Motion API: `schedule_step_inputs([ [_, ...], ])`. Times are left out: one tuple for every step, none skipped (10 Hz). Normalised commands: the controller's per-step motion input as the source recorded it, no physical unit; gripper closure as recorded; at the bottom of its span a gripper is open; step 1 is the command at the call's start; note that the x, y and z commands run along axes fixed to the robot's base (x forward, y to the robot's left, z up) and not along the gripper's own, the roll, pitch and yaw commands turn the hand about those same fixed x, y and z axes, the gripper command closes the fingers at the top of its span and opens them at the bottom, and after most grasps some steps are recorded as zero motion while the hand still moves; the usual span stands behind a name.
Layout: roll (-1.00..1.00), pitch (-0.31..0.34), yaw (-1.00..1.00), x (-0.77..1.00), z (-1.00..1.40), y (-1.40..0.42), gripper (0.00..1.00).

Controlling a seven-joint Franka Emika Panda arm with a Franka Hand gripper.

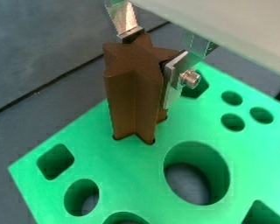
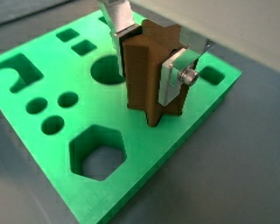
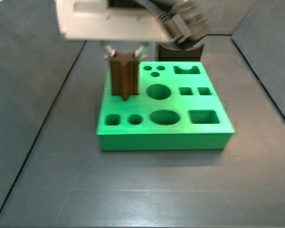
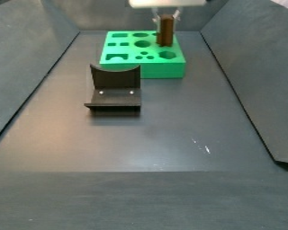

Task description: Insert the star object.

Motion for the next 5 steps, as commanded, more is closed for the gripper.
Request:
schedule_step_inputs([
  [0.01, -0.051, -0.18, -0.15, -1.0, 0.0, 1.0],
  [0.03, -0.066, -0.15, -0.06, -1.0, 0.0, 1.0],
  [-0.02, -0.159, 0.0, 0.0, -0.94, 0.0, 1.0],
  [-0.09, -0.237, 0.0, 0.0, -0.57, 0.0, 1.0],
  [0.0, 0.0, 0.0, 0.07, -0.09, 0.0, 1.0],
])
